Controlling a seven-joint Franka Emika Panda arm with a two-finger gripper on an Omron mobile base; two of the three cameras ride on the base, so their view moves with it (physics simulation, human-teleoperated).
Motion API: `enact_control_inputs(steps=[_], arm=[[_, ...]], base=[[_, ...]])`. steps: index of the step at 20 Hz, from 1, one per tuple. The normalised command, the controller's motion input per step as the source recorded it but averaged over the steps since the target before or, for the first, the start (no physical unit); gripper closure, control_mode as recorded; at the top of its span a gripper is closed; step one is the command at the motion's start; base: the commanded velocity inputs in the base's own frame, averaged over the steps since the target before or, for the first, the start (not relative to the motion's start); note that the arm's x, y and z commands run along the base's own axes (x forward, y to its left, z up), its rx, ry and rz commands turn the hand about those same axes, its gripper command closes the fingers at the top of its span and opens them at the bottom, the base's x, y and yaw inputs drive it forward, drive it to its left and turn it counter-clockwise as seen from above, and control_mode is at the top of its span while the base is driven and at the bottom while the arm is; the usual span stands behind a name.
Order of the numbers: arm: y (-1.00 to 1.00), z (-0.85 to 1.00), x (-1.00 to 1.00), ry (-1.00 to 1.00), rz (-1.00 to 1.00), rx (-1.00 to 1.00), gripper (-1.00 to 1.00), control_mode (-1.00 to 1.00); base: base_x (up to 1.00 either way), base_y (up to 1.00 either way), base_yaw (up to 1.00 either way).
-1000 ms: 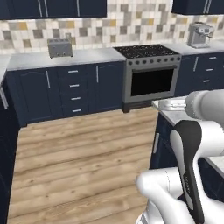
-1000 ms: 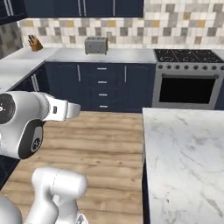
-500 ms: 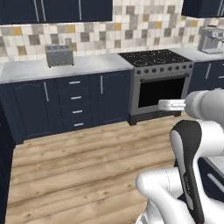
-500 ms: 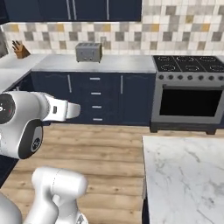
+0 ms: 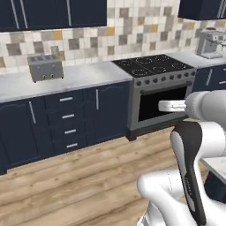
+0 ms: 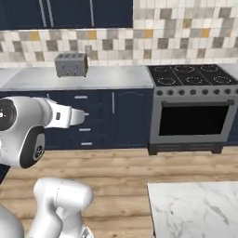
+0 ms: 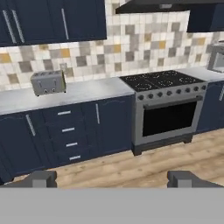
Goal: Take the cheese, shrimp, and lemon from the fridge and place them on the plate on the dining counter to create an appetizer plate.
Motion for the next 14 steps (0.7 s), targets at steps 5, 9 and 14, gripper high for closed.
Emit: enact_control_inputs(steps=[5,9,14], arm=[[0.00,0.00,0.00,0.00,0.00,0.00,-1.00,1.00],[0.00,0.00,0.00,0.00,0.00,0.00,-1.00,1.00],[0.00,0.00,0.00,0.00,0.00,0.00,-1.00,1.00]], base=[[0.73,-0.02,-0.58],[0.60,0.02,-0.63],[0.64,0.44,-0.78]])
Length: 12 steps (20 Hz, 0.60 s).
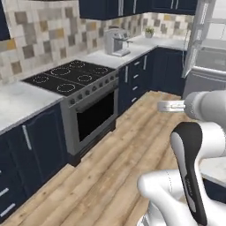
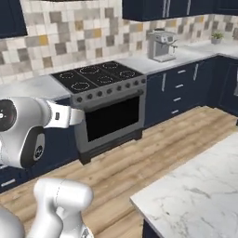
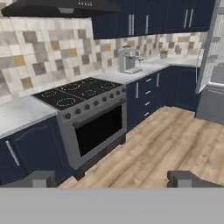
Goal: Take the cheese, shrimp, and lemon from the fridge and place them on the plate on the dining counter to create an appetizer plate.
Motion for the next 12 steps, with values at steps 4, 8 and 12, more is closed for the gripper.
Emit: enact_control_inputs(steps=[4,8,12], arm=[[0.00,0.00,0.00,0.00,0.00,0.00,-1.00,1.00],[0.00,0.00,0.00,0.00,0.00,0.00,-1.00,1.00],[0.00,0.00,0.00,0.00,0.00,0.00,-1.00,1.00]], base=[[0.68,0.61,-0.84],[0.66,0.52,-0.84],[0.70,0.42,-0.77]])
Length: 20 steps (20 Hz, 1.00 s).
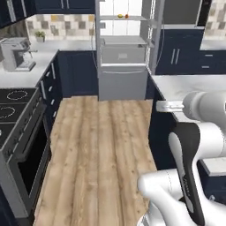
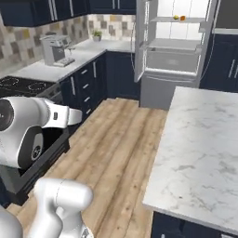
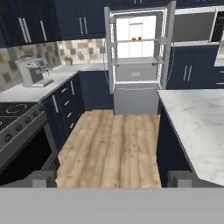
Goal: Take the cheese, shrimp, and lemon from the fridge and place them on the plate on the dining counter to create an appetizer plate.
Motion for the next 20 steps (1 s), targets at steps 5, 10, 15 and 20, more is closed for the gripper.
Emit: enact_control_inputs(steps=[5,10,15,20], arm=[[0.00,0.00,0.00,0.00,0.00,0.00,-1.00,1.00],[0.00,0.00,0.00,0.00,0.00,0.00,-1.00,1.00],[0.00,0.00,0.00,0.00,0.00,0.00,-1.00,1.00],[0.00,0.00,0.00,0.00,0.00,0.00,-1.00,1.00]], base=[[0.79,0.03,-0.34],[1.00,0.01,0.00],[1.00,0.00,0.00],[1.00,0.00,0.00]])
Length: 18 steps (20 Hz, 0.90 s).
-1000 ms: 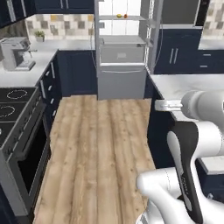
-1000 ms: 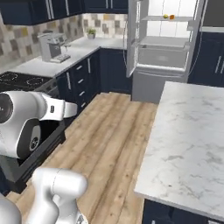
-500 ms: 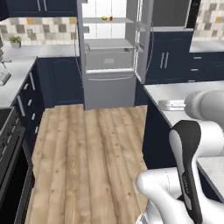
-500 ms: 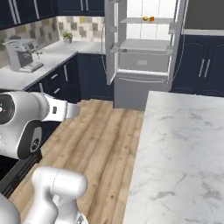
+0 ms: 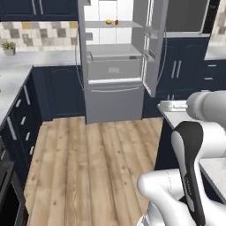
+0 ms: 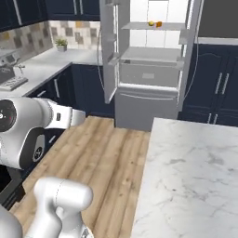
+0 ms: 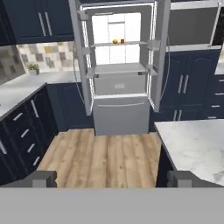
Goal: Take the cheese, shrimp, and lemon from the fridge and place them on the plate on the dining counter to create an appetizer plate.
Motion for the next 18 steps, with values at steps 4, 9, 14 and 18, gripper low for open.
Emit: enact_control_inputs(steps=[4,9,14,18], arm=[[0.00,0.00,0.00,0.00,0.00,0.00,-1.00,1.00],[0.00,0.00,0.00,0.00,0.00,0.00,-1.00,1.00],[0.00,0.00,0.00,0.00,0.00,0.00,-1.00,1.00],[0.00,0.00,0.00,0.00,0.00,0.00,-1.00,1.00]], base=[[1.00,-0.01,0.00],[1.00,-0.17,-0.05],[1.00,-0.21,-0.06],[0.97,-0.23,-0.05]])
